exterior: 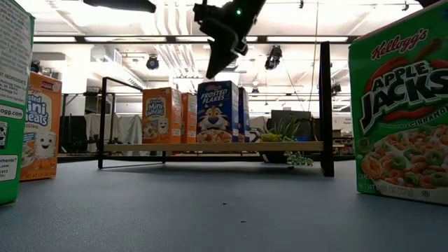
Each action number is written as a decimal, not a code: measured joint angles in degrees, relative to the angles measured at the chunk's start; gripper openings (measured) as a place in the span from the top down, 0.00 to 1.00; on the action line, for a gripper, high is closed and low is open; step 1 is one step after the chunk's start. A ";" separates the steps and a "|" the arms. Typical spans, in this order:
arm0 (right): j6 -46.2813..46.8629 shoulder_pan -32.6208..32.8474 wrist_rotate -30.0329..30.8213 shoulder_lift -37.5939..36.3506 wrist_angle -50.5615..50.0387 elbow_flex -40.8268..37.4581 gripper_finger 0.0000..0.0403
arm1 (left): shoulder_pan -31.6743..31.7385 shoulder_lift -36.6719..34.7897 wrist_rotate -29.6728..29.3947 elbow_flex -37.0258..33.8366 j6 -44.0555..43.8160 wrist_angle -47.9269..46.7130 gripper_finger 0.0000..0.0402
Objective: Stack cereal on shelf
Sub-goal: Put the right blue cereal box on the shelf aligned with other blue cereal box, then put the middle green cereal box on the shelf
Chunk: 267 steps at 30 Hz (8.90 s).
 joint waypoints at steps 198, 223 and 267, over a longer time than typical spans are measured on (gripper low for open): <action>3.57 -6.26 -9.02 1.64 -40.17 5.89 0.54 | -0.01 0.00 0.00 0.83 0.46 -0.91 1.00; 3.48 -6.22 -9.04 -1.42 -38.59 10.80 0.82 | 0.00 0.00 0.00 0.83 0.46 -0.84 1.00; 13.03 -3.65 -4.30 -9.98 -30.66 4.10 0.97 | -0.02 0.00 0.00 0.81 -1.09 0.70 1.00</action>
